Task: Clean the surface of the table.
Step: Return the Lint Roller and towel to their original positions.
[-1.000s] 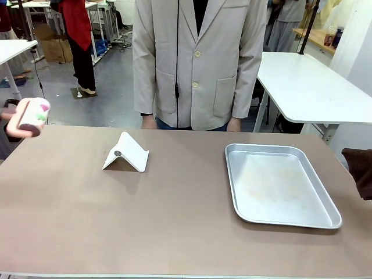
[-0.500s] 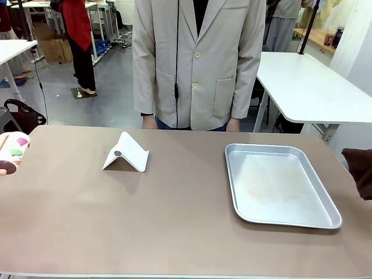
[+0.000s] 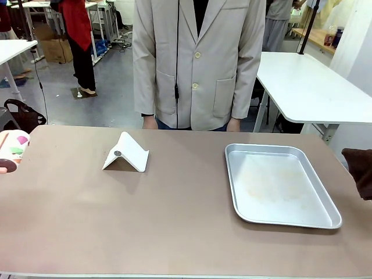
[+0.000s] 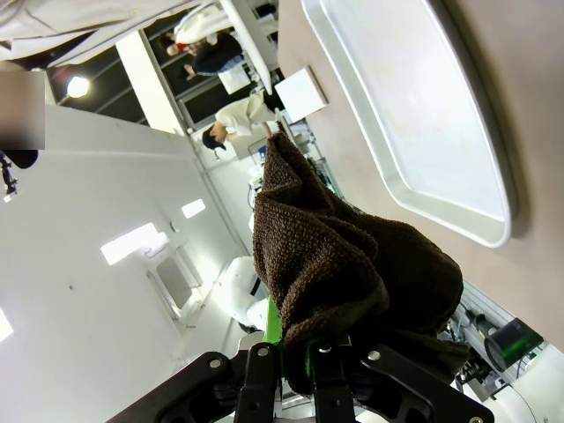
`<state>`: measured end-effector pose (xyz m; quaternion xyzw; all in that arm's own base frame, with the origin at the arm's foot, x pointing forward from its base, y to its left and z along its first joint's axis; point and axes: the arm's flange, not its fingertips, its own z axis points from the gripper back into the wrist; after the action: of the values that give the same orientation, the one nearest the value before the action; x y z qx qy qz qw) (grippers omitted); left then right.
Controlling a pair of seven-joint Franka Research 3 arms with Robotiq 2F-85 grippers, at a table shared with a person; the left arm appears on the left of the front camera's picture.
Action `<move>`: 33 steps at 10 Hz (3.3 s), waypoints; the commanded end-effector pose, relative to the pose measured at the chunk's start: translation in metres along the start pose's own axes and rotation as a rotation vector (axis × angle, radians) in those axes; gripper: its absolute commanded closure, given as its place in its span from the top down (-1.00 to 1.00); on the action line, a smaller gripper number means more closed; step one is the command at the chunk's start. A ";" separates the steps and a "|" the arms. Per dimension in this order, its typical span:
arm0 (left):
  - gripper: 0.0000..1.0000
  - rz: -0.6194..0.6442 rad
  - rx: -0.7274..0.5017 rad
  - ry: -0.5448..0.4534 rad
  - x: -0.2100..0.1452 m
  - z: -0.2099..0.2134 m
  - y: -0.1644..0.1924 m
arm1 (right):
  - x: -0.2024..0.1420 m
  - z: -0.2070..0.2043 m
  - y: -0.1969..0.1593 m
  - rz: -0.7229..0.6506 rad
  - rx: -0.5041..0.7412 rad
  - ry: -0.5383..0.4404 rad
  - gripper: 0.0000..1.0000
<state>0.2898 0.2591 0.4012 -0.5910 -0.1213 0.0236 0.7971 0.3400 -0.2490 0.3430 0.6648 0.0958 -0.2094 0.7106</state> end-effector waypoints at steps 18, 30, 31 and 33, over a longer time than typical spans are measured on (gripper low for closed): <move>-0.56 -0.161 0.239 0.172 0.055 -0.286 -0.211 | 0.009 -0.370 0.081 0.115 -0.174 -0.103 -0.79; -0.56 -0.229 0.479 0.141 0.066 -0.343 -0.151 | 0.054 -0.410 0.038 0.039 -0.121 -0.008 -0.79; -0.56 -0.232 0.477 0.120 0.073 -0.336 -0.150 | 0.057 -0.425 0.042 0.031 -0.131 0.012 -0.79; -0.56 -0.242 0.510 0.113 0.088 -0.336 -0.142 | 0.066 -0.461 0.041 -0.004 -0.177 -0.002 -0.79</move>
<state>0.4255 -0.0815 0.4617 -0.3592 -0.1300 -0.0663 0.9218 0.4684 0.1774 0.3125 0.6073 0.1147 -0.1824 0.7647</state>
